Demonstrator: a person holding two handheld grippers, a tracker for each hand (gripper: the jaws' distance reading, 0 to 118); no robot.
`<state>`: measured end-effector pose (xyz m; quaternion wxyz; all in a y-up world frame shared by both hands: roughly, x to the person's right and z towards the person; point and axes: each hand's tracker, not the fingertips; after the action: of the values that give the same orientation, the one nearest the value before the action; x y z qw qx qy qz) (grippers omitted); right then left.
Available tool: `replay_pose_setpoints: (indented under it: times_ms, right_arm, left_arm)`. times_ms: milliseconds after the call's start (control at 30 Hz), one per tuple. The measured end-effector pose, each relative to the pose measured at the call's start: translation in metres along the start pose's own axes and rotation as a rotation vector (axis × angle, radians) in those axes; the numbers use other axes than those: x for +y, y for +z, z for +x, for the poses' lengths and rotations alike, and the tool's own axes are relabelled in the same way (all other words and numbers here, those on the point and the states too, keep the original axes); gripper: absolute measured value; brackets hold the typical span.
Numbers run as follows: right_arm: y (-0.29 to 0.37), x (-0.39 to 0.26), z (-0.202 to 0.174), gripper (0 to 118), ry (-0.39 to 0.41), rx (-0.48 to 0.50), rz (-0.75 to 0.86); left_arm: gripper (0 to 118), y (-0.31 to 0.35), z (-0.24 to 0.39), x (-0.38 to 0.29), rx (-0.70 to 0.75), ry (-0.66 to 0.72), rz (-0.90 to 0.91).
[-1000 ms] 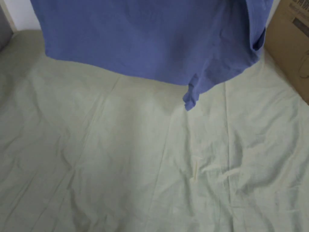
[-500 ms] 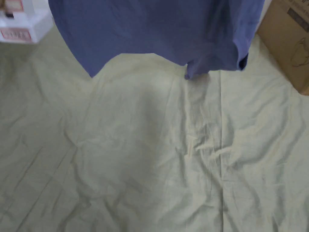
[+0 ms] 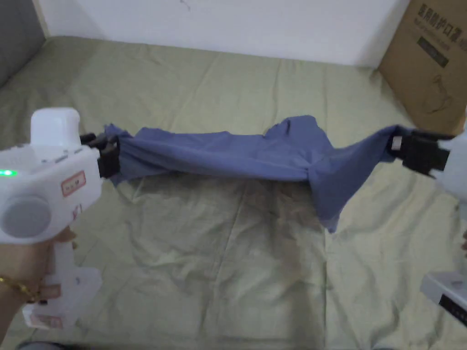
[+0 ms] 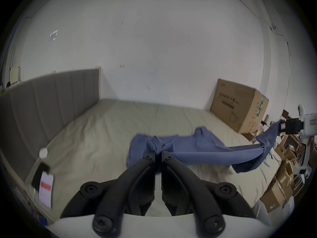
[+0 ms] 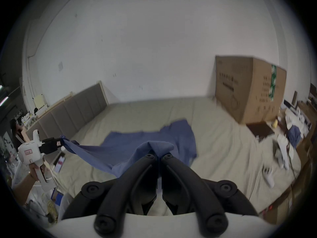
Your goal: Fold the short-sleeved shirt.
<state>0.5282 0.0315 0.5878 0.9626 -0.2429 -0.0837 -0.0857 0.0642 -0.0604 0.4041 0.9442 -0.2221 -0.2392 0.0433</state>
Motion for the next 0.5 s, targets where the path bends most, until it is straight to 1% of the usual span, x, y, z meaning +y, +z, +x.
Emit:
replay_pose_setpoints:
  times_ms: [33,133,167,233,267,300,333,367,400,433,467,500]
  right_arm:
    - [-0.001,0.004,0.000,3,-0.024,0.000,-0.042]
    - [0.000,0.001,-0.002,3,-0.120,0.054,-0.181]
    - [-0.016,-0.053,-0.006,3,-0.132,0.059,-0.228]
    - [-0.016,-0.052,-0.010,3,-0.124,0.057,-0.295]
    - [-0.020,-0.081,-0.008,3,-0.120,0.046,-0.326]
    - [-0.028,-0.125,-0.001,3,-0.124,0.044,-0.347]
    - [-0.031,-0.133,-0.001,3,-0.130,0.045,-0.373]
    - [-0.035,-0.139,0.000,6,-0.130,0.037,-0.387]
    - [-0.038,-0.142,0.000,17,-0.123,0.025,-0.407]
    - [-0.031,-0.149,0.000,38,-0.115,0.004,-0.426]
    - [-0.031,-0.148,0.001,73,-0.107,-0.007,-0.435]
    - [-0.031,-0.145,0.002,93,-0.101,-0.015,-0.432]
  left_arm:
    - [4,0.005,-0.001,-0.018,0.014,0.015,-0.037]
    - [4,0.014,-0.006,-0.061,0.039,0.047,-0.164]
    - [4,0.015,-0.007,-0.073,0.055,0.050,-0.206]
    - [4,0.017,-0.008,-0.090,0.075,0.047,-0.280]
    - [6,0.017,-0.006,-0.095,0.095,0.045,-0.343]
    - [12,0.017,-0.005,-0.099,0.131,0.046,-0.365]
    - [23,0.018,-0.008,-0.102,0.176,0.053,-0.394]
    - [43,0.019,-0.011,-0.105,0.191,0.077,-0.408]
    - [62,0.020,-0.014,-0.105,0.185,0.100,-0.417]
    - [82,0.021,-0.020,-0.105,0.178,0.135,-0.432]
    - [101,0.022,-0.033,-0.098,0.182,0.178,-0.444]
    - [103,0.024,-0.038,-0.093,0.183,0.198,-0.447]
